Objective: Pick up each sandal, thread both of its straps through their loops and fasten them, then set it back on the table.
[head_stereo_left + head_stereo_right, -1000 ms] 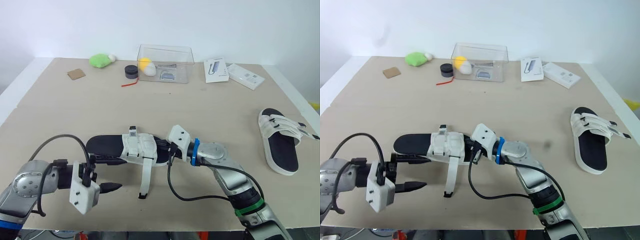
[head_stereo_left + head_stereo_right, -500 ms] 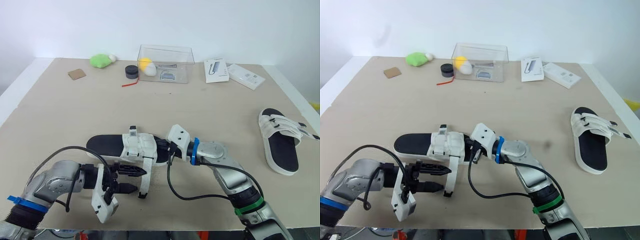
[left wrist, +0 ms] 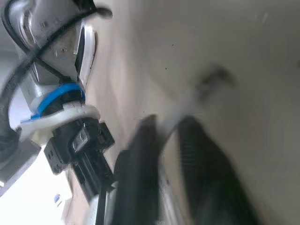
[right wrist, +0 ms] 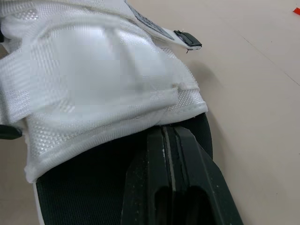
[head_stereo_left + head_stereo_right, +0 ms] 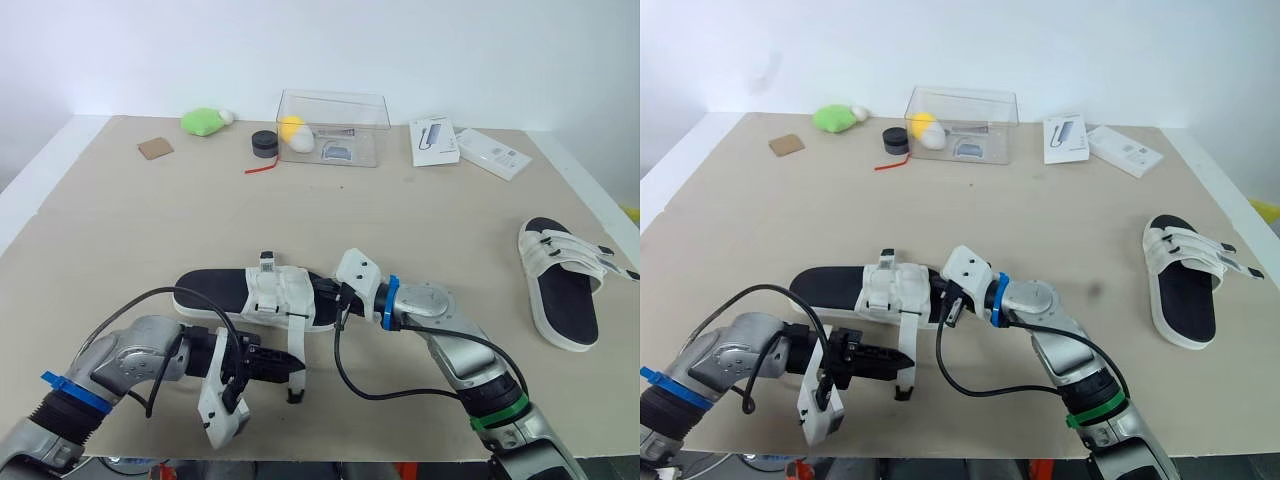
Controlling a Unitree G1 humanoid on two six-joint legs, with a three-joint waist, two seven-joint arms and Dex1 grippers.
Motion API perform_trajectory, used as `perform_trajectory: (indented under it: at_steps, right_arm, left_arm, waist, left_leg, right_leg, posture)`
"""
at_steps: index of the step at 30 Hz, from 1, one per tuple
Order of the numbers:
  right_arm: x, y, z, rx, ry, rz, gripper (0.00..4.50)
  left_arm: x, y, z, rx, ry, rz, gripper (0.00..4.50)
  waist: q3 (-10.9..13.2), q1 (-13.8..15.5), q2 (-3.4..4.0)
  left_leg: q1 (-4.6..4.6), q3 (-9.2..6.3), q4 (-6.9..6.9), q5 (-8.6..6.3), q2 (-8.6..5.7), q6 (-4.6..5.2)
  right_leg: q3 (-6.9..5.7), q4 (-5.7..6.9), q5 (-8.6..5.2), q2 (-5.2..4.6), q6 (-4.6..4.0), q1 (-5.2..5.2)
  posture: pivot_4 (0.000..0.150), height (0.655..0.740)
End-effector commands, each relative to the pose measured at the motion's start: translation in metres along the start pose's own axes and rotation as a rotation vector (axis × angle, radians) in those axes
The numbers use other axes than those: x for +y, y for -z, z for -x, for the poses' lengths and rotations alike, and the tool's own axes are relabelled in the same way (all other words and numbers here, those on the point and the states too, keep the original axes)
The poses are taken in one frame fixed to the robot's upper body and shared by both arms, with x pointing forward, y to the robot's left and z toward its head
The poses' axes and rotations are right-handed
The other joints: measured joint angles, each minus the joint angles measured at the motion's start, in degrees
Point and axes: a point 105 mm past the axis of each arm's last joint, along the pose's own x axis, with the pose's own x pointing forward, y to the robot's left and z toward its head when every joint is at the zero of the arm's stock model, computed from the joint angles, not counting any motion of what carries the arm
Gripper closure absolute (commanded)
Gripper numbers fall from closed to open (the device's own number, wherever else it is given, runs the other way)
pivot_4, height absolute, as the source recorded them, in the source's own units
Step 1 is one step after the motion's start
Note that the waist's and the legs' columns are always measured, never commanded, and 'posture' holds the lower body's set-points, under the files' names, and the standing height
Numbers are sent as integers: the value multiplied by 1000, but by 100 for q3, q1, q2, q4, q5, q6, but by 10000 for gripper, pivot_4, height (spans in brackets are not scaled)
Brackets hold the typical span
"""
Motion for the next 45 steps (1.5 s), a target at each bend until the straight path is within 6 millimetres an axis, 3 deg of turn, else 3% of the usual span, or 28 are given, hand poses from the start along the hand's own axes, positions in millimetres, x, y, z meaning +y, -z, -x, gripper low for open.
perform_trajectory:
  at_steps: [1, 4, 7, 9, 13, 16, 21, 28, 35, 45]
  right_arm:
    - [4, 13, 1, 46, 0, -25, 45000]
    - [4, 13, 2, 47, 5, -26, 45000]
    - [4, 14, 1, 47, 7, -28, 45000]
    - [3, 14, 1, 46, 10, -28, 45000]
    - [3, 13, 0, 45, 11, -29, 45000]
    - [3, 13, 0, 42, 11, -29, 45000]
    - [4, 13, -1, 41, 10, -28, 45000]
    - [4, 12, -2, 37, 15, -28, 45000]
    - [3, 12, -2, 36, 21, -28, 45000]
    - [7, 14, -3, 46, 22, -20, 45000]
  left_arm:
    - [25, -14, 2, -68, -89, 98, 44512]
    - [32, -13, 11, -71, -129, 458, 44512]
    - [36, -16, 15, -87, -119, 668, 44512]
    - [35, -23, 19, -123, -74, 898, 44512]
    - [45, -24, 23, -172, -104, 1068, 44512]
    - [68, -15, 29, -261, -238, 1211, 44512]
    - [91, -9, 39, -395, -302, 1417, 44512]
    - [97, 21, 44, -362, -391, 1596, 44512]
    - [118, 59, 45, -356, -491, 1752, 44512]
    - [104, 90, 35, -199, -443, 1793, 44512]
  waist:
    - [0, 1, 0]
    - [0, -10, 1]
    - [1, -2, 4]
    - [1, -4, 3]
    - [8, -6, 14]
    - [8, -6, 13]
    - [9, -11, 16]
    - [9, -7, 15]
    - [8, 1, 13]
    - [8, 6, 13]
  left_leg:
    - [0, 0, 0, 0, 0, 0]
    - [0, 0, 1, 0, 0, 0]
    - [1, -3, 1, -2, 0, 3]
    - [0, -5, 3, -2, 0, 3]
    - [2, -8, 4, -2, 1, 3]
    - [1, -8, 4, -3, 1, 4]
    - [-1, -14, 6, -3, 2, 4]
    - [-3, -23, 9, -4, 2, 7]
    - [-6, -32, 28, -2, 1, 9]
    - [-8, -40, 28, 0, 1, 8]
  right_leg:
    - [0, 0, -1, 0, 1, 1]
    - [2, 5, -4, 1, 6, 0]
    - [3, 10, -12, 2, 10, 2]
    - [3, 14, -12, 5, 9, 0]
    - [3, 16, -15, 10, 6, 0]
    - [3, 16, -17, 11, 5, 0]
    - [3, 16, -16, 18, 5, -1]
    - [4, 17, -17, 25, 8, 1]
    - [4, 19, -7, 31, 10, 6]
    - [3, 22, -4, 36, 11, 7]
  posture:
    - [1500, 7400]
    - [1500, 7400]
    - [1500, 7400]
    - [1500, 7400]
    - [1500, 7400]
    - [1500, 7400]
    - [1500, 7400]
    - [1500, 7400]
    - [1500, 7400]
    - [1500, 7400]
